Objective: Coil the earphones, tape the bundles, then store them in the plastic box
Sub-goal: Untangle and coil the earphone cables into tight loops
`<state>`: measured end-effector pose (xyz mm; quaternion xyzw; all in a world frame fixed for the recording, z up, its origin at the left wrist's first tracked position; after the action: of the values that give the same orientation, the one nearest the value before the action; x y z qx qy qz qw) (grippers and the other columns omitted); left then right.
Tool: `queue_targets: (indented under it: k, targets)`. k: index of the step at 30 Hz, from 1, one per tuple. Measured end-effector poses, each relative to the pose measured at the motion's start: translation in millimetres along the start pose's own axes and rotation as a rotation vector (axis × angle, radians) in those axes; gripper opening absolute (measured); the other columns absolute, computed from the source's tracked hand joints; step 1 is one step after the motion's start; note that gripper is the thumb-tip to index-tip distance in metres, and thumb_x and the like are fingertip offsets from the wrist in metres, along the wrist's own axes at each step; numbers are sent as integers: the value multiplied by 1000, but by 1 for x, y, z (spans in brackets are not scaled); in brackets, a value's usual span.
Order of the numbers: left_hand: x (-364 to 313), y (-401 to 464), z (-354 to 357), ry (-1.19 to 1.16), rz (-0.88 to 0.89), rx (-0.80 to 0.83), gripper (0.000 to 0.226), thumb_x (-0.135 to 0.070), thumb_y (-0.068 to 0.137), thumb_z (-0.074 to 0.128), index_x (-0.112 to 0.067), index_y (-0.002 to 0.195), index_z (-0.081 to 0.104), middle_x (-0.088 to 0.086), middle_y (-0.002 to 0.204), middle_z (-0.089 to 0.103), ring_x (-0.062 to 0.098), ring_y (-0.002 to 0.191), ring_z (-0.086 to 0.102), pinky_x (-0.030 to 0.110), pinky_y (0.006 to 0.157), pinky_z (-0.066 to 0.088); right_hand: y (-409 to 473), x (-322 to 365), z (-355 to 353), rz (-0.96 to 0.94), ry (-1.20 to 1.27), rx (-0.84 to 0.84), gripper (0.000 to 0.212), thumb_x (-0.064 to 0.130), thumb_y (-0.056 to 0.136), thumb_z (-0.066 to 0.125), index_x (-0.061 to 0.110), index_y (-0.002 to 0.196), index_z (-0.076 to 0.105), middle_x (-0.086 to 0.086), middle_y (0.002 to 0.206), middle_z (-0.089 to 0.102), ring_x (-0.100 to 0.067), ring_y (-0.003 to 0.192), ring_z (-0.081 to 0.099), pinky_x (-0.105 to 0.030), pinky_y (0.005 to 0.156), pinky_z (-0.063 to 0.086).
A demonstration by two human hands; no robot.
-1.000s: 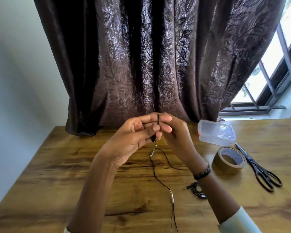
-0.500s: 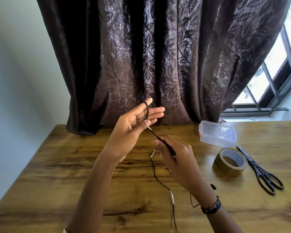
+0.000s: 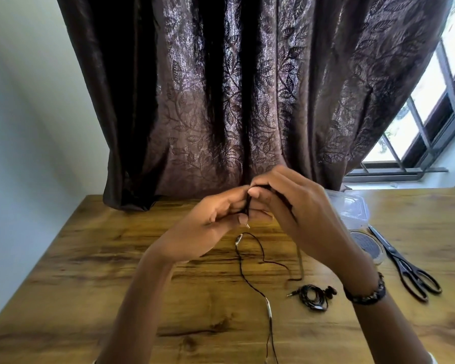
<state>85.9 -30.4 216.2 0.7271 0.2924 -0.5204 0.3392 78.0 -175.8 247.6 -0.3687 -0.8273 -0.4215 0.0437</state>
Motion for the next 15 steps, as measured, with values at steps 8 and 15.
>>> queue_targets:
  k: [8,15]
  targets:
    - [-11,-3,0,-113,47,-40,34,-9,98,36,-2,128,51,7,102,70,10,76,55,22,79,47,12,0,-12,-66,93,-31,10,12,96,57,6,96,66,3,89,60,-9,83,58,-15,76,43]
    - [-14,-3,0,-212,73,-48,29,-13,95,41,-7,116,59,-1,83,71,3,64,54,15,66,46,14,-11,-9,-17,245,-35,10,11,95,57,10,96,67,7,90,63,-6,85,61,-14,78,42]
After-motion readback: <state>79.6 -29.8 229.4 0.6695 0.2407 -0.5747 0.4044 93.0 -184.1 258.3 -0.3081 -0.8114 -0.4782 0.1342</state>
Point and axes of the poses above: each hand's wrist, its own y-axis towards the middle knuckle, its own z-axis out of the palm, x = y × z, the point moved 4 cm from there along y, towards the middle knuckle
